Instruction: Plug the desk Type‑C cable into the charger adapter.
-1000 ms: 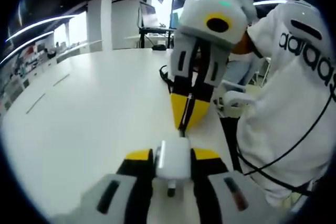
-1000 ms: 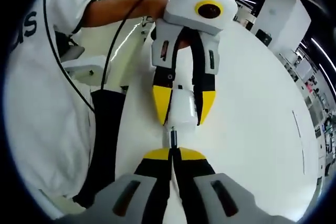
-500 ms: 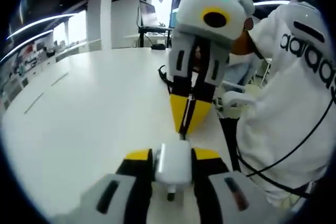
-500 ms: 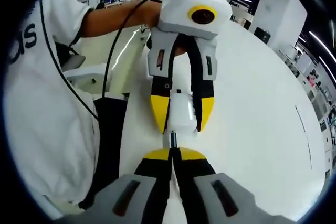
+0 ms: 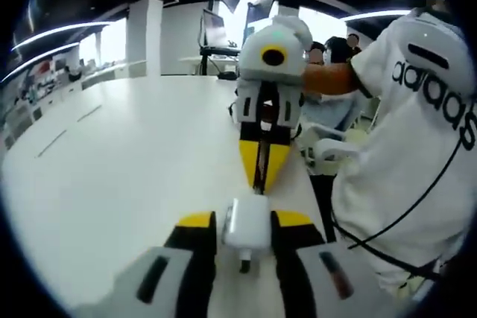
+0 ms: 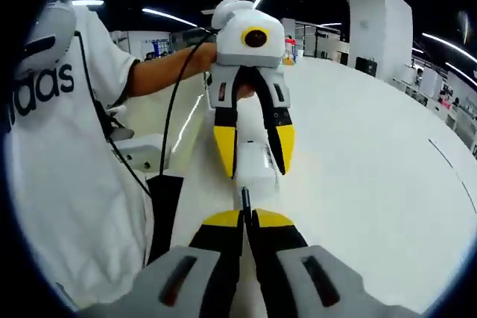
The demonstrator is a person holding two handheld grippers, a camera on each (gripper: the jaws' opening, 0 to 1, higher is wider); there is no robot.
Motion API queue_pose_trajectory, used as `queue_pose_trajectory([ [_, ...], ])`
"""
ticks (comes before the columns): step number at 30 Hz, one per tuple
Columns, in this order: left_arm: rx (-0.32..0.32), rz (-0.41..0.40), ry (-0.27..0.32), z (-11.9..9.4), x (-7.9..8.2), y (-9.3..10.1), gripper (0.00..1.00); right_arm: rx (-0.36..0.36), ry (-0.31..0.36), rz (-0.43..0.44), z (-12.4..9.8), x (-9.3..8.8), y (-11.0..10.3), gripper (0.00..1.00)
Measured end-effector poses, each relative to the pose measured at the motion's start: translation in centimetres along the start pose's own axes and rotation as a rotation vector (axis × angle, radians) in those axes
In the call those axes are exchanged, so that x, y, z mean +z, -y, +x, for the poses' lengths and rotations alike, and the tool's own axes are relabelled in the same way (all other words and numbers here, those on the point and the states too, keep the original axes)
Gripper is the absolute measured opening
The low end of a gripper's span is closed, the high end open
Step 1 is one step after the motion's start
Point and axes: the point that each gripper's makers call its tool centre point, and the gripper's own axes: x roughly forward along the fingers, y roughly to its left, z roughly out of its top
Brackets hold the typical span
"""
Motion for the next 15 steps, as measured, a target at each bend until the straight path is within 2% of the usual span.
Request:
queue_pose_trajectory([
  [6,-0.025,-0.004,-0.011,0.05,-0.47,0.00,0.27,0.018,0.015,0.020,0.57,-0.14,-0.19,0.04],
  [11,-0.043,-0.012,0.012,0.03,-0.39,-0.06,0.26,0.027,0.029,0.043,0.79,-0.28,-0.12,0.03],
  [15,-0.043,-0.022,0.018,0.01,-0.40,-0.18,0.26,0.016,0.010,0.081,0.77,-0.16,-0.19,0.02],
])
